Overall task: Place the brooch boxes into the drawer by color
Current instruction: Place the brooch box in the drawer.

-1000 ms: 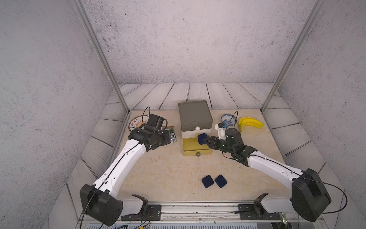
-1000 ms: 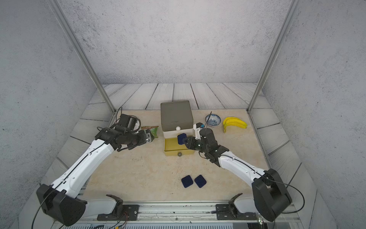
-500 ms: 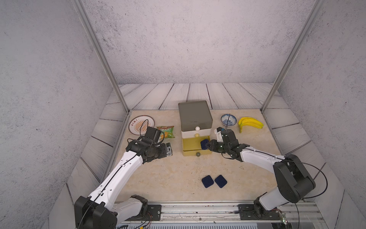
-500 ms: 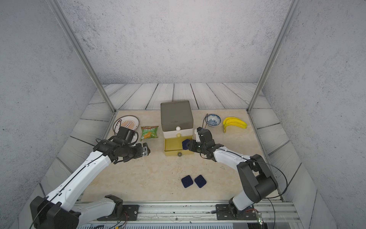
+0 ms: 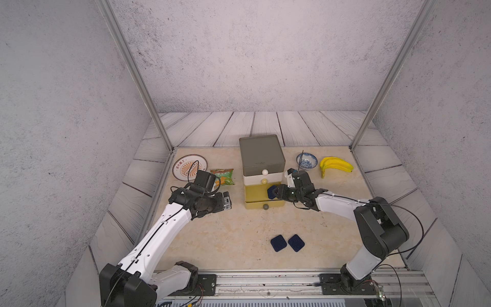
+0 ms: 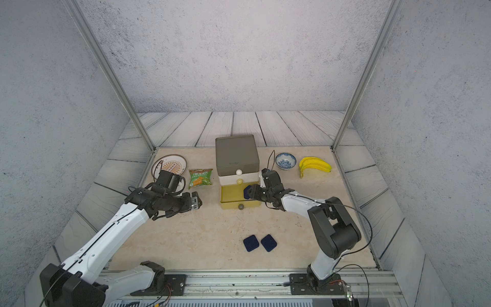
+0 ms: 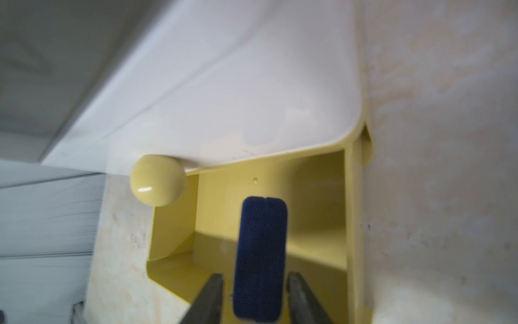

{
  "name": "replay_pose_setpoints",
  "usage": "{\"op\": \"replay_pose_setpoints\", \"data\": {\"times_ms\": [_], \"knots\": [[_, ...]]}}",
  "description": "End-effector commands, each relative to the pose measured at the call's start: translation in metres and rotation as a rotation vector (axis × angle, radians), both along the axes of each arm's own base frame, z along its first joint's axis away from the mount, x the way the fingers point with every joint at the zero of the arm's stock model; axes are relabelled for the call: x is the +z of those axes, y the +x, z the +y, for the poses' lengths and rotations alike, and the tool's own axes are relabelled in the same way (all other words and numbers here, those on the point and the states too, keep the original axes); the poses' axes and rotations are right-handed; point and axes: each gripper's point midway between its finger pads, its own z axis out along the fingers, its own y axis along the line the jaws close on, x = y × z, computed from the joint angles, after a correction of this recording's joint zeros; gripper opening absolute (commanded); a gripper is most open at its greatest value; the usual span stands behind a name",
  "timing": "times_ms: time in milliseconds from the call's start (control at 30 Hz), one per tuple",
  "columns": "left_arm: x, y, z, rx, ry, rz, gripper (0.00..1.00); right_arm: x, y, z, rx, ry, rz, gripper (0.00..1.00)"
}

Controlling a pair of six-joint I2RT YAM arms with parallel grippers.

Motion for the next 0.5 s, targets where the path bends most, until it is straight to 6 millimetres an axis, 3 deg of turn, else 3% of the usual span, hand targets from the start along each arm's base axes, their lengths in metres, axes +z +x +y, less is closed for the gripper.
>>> {"op": "replay_pose_setpoints", "data": {"times_ms": [0,233,467], "knots": [[-0.004,-0.006,0.0,-0.011,-0.014,0.006,0.98,0.011,0.008,-0.006,-0.012,-0.039,-0.046,0.6],[-0.014,-0.017,-0.003,-0.031,-0.024,0.061,0.98,0.041,0.003,-0.017,-0.004,-0.093,-0.118,0.63],[-0.021,-0.027,-0.008,-0.05,-0.059,0.091,0.98,0.069,-0.023,-0.03,0.012,-0.09,-0.164,0.36]]}}
